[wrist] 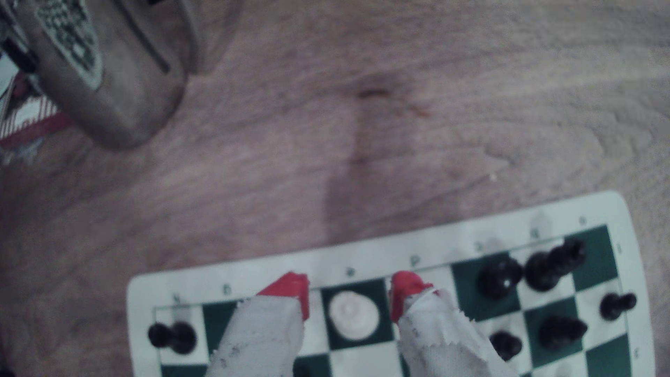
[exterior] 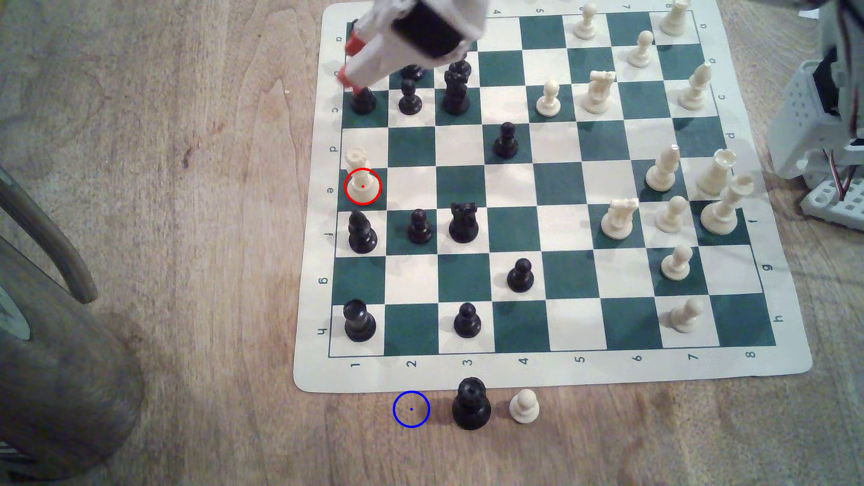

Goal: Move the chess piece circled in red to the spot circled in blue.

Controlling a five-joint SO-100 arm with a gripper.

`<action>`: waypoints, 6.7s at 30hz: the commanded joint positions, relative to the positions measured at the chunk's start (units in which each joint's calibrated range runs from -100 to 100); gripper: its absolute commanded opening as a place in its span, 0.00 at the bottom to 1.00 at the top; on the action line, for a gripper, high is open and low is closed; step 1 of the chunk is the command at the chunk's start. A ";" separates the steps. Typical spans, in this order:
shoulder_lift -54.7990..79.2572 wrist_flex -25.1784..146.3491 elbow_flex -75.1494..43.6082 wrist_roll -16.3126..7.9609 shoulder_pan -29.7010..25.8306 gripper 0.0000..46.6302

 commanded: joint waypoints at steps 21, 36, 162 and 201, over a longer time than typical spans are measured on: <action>11.07 -4.08 -7.05 -1.90 -0.81 0.37; 12.52 -5.72 -3.87 -2.98 -1.04 0.40; 11.41 -9.08 -2.87 -5.08 -26.86 0.02; 15.66 -11.37 -3.15 -4.98 -24.43 0.03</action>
